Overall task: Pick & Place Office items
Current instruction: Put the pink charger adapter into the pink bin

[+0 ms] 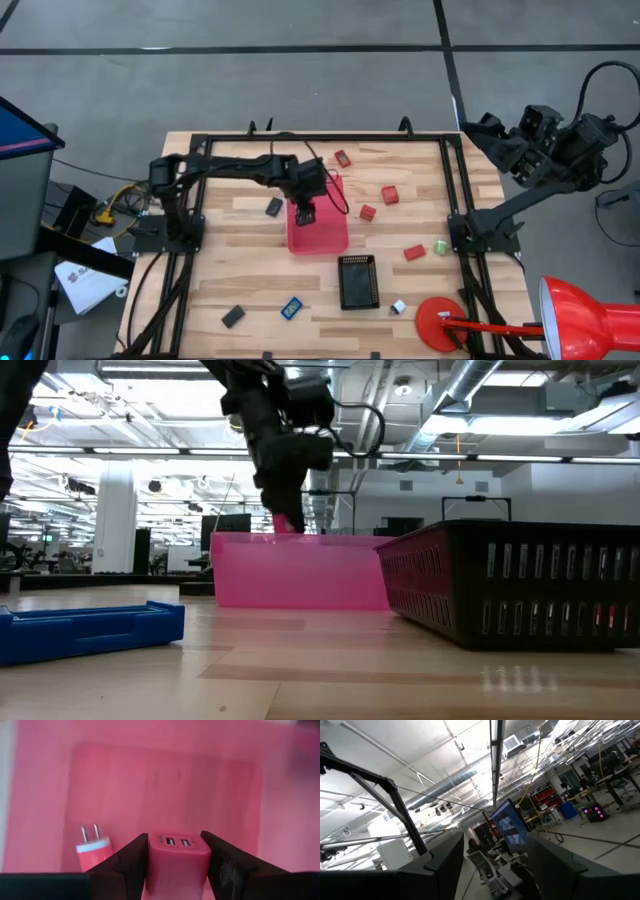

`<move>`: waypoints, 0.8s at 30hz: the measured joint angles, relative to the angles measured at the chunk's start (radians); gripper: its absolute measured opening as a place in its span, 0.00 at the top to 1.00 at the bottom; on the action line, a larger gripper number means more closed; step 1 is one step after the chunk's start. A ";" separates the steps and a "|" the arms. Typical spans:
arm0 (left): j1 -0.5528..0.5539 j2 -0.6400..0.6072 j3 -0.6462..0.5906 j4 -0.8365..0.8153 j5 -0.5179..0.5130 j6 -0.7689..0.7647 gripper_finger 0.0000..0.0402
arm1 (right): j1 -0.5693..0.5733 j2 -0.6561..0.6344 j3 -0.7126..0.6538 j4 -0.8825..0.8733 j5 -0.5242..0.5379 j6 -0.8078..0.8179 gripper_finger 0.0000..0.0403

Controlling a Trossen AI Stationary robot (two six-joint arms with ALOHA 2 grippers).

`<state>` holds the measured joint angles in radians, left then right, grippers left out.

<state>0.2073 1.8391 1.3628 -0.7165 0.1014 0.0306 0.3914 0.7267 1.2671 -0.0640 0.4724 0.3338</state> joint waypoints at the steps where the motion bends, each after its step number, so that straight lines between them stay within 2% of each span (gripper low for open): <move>1: 0.002 0.015 0.003 -0.012 0.002 0.017 0.58 | 0.002 0.001 0.000 0.003 0.004 -0.008 0.48; 6: 0.008 0.059 0.004 0.002 0.003 0.042 0.61 | 0.001 0.007 0.000 0.049 0.007 -0.050 0.48; 15: 0.008 0.136 0.004 0.010 -0.005 0.063 0.58 | 0.001 0.005 0.000 0.053 0.005 -0.057 0.48; 24: 0.023 0.139 0.004 0.005 -0.034 0.075 0.57 | 0.001 0.005 0.000 0.051 0.005 -0.055 0.48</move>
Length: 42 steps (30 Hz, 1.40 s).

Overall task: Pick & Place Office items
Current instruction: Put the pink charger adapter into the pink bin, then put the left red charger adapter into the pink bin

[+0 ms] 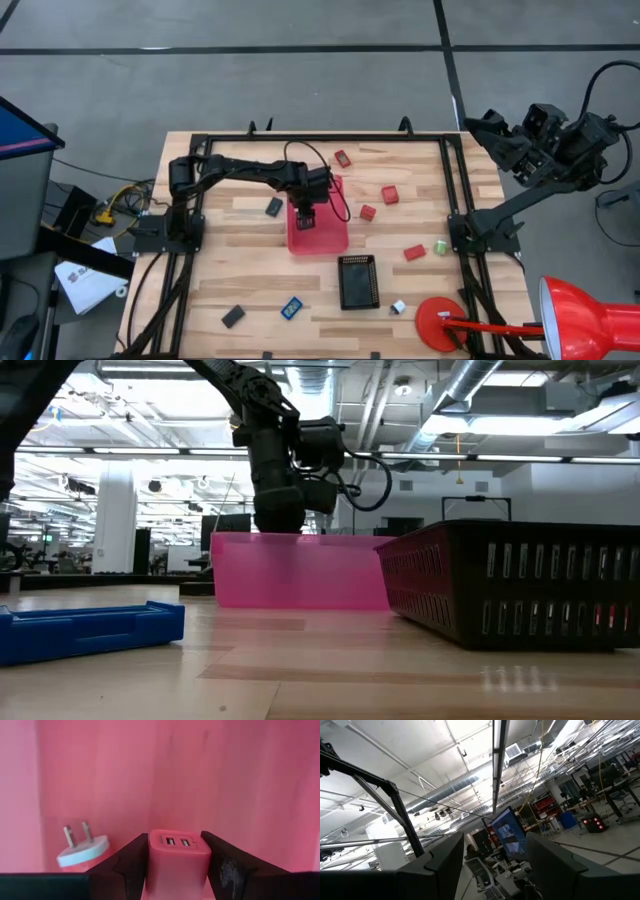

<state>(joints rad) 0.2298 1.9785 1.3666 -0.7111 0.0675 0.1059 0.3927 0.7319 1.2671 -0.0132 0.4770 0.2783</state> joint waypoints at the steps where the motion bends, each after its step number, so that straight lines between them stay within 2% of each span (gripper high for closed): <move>1: 0.004 0.000 0.000 -0.004 0.000 0.000 0.57 | 0.000 0.000 0.000 0.000 0.000 0.002 0.48; 15: 0.035 -0.003 -0.001 -0.003 0.001 -0.001 0.55 | 0.000 0.000 0.000 0.000 0.000 0.007 0.48; 18: 0.035 -0.024 -0.001 0.028 0.026 -0.001 0.55 | 0.000 0.000 0.001 0.000 0.000 0.010 0.48; 25: 0.035 -0.199 -0.002 0.189 0.081 -0.053 0.55 | 0.000 0.000 0.001 0.001 -0.001 0.011 0.48; 29: 0.041 -0.328 -0.002 0.322 0.146 -0.142 0.55 | 0.000 0.000 0.001 -0.008 -0.001 0.011 0.48; 34: 0.041 -0.489 -0.001 0.433 0.150 -0.238 0.55 | 0.000 0.000 0.001 -0.013 -0.001 0.010 0.48; 37: 0.036 -0.578 0.001 0.318 0.078 -0.248 0.55 | 0.000 0.000 0.001 -0.013 -0.001 0.010 0.48; 42: -0.009 -0.684 0.000 -0.105 -0.012 -0.341 0.55 | 0.000 -0.002 0.001 -0.008 -0.001 0.010 0.48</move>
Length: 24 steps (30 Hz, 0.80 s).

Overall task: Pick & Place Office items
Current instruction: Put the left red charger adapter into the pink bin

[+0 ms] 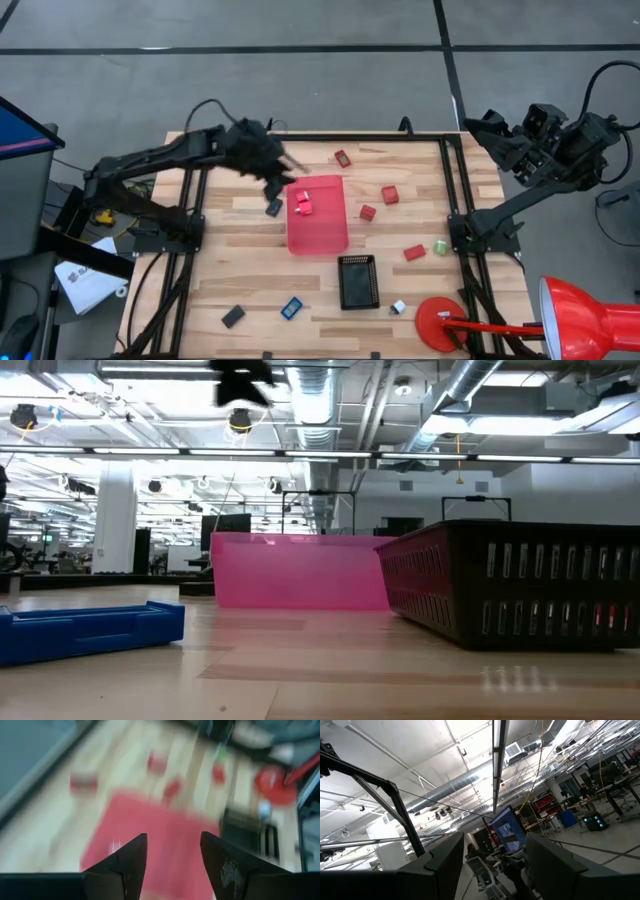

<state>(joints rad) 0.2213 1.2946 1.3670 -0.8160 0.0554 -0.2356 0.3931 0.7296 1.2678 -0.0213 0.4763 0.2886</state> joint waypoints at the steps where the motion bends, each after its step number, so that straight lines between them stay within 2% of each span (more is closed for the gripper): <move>1: -0.021 -0.015 0.000 -0.066 -0.009 -0.037 0.55 | 0.000 -0.001 0.000 0.000 0.000 0.000 0.48; 5: -0.118 -0.044 -0.001 -0.263 -0.057 -0.204 0.53 | -0.001 -0.005 0.000 0.001 0.000 0.000 0.48; 9: -0.212 -0.046 -0.002 -0.317 -0.098 -0.309 0.47 | -0.001 -0.009 0.000 -0.001 0.000 -0.001 0.48; 15: -0.326 -0.044 -0.002 -0.209 -0.150 -0.327 0.37 | 0.005 -0.011 0.000 -0.036 -0.014 0.018 0.48; 20: -0.374 -0.074 -0.002 -0.189 -0.324 -0.312 0.34 | 0.040 -0.010 0.000 -0.153 -0.031 0.117 0.48; 24: -0.384 -0.184 -0.070 -0.071 -0.454 -0.311 0.34 | 0.063 -0.012 0.000 -0.156 -0.005 0.135 0.48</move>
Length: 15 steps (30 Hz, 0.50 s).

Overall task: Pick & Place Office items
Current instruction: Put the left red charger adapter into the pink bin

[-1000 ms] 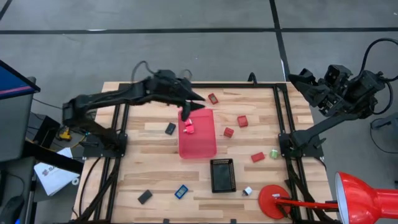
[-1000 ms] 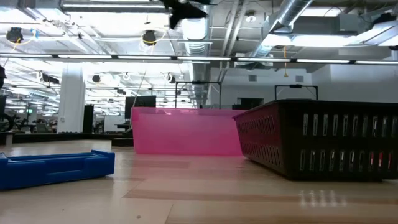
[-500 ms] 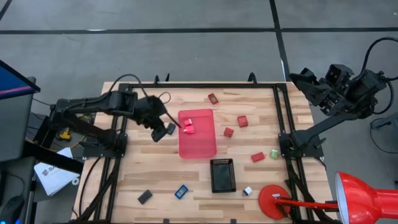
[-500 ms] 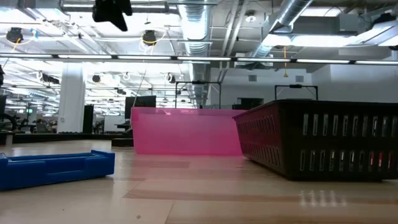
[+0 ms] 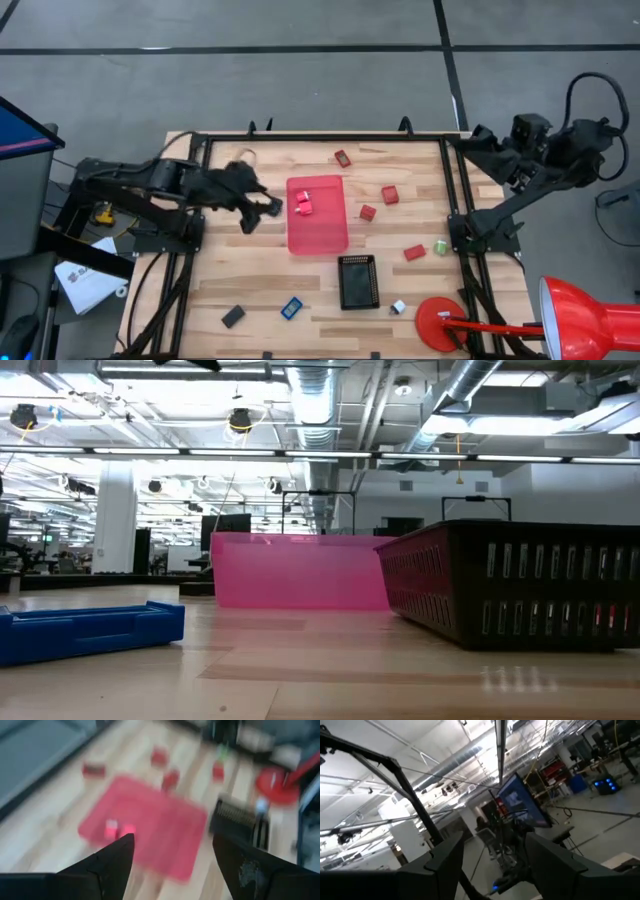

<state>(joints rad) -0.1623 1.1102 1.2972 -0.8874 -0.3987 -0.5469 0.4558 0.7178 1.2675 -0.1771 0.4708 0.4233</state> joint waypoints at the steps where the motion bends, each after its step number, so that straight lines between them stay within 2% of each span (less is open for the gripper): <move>1: 0.005 -0.041 -0.038 0.051 -0.013 -0.002 0.34 | 0.005 -0.005 0.000 0.004 0.003 -0.005 0.48; 9: 0.124 -0.377 -0.496 0.396 -0.011 -0.078 0.35 | 0.016 -0.018 0.000 0.018 0.051 -0.033 0.48; 12: 0.181 -0.430 -0.666 0.560 0.049 -0.117 0.35 | 0.015 -0.021 0.001 0.038 0.061 -0.049 0.48; 15: 0.222 -0.435 -0.786 0.710 0.092 -0.122 0.35 | 0.015 -0.019 0.001 0.015 0.110 -0.056 0.48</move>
<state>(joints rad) 0.0600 0.6757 0.5108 -0.1771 -0.3064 -0.6684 0.4713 0.6991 1.2682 -0.1624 0.5805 0.3676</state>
